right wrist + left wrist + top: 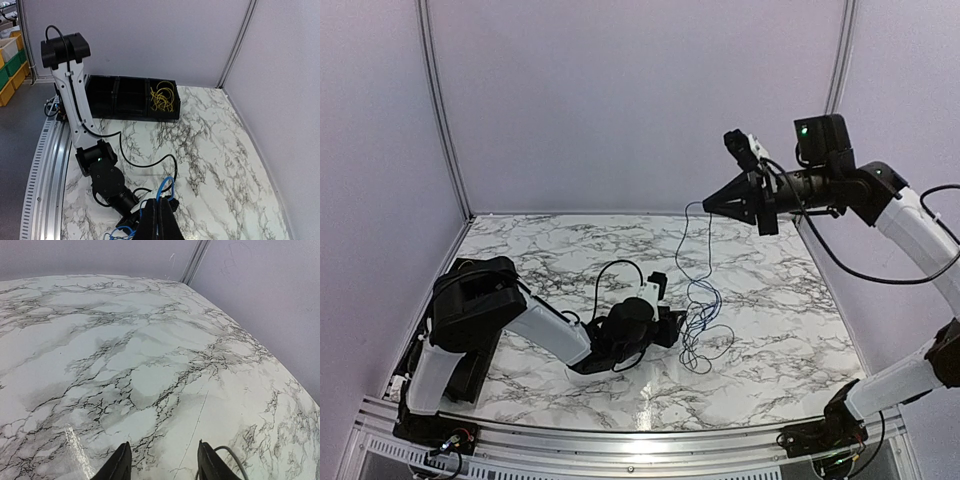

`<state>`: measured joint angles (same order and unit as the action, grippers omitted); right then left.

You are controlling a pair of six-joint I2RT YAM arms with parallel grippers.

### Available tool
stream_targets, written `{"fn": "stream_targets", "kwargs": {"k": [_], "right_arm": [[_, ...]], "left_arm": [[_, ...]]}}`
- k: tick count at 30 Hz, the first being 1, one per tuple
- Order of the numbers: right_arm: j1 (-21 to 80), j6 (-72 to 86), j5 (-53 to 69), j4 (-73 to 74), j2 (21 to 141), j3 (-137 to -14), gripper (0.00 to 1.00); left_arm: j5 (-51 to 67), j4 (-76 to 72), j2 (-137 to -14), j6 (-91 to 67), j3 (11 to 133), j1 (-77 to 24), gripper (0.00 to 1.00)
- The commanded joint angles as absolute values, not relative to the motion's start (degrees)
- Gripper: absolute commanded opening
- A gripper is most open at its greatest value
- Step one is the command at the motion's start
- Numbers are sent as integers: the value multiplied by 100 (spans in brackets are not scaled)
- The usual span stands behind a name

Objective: Untangle the cables

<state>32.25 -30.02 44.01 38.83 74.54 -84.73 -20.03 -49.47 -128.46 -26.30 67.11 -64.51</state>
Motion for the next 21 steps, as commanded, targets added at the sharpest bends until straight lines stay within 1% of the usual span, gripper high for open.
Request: {"fn": "stream_targets", "kwargs": {"k": [1,6,9,12,15,19,21], "right_arm": [[2945,-3217,4668,4554,7468,-9810,0],[2709,-3316,4396,4675,7616,-10749,0],[2705,-3255,4467,4629,7620,-10732,0],[2707,-3169,4399,4404,7541,-10078,0],[2707,-3157,4298,4163,7421,-9328,0],[2707,-3111,4231,3856,7310,-8488,0],[2716,-3003,4249,3685,7280,-8167,0]], "left_arm": [[-2193,-5048,-12882,-2803,6741,-6442,47],[-2144,-5079,-12961,-2751,6788,-6442,47],[-2198,-5123,-12847,-2753,6689,-6442,48],[-2403,-5212,-12434,-2675,6288,-6455,54],[-2763,-5272,-11732,-2597,5772,-6496,61],[-3499,-5337,-10881,-2415,5092,-6622,65],[-3411,-5543,-10574,-2225,4857,-6663,67]]}}
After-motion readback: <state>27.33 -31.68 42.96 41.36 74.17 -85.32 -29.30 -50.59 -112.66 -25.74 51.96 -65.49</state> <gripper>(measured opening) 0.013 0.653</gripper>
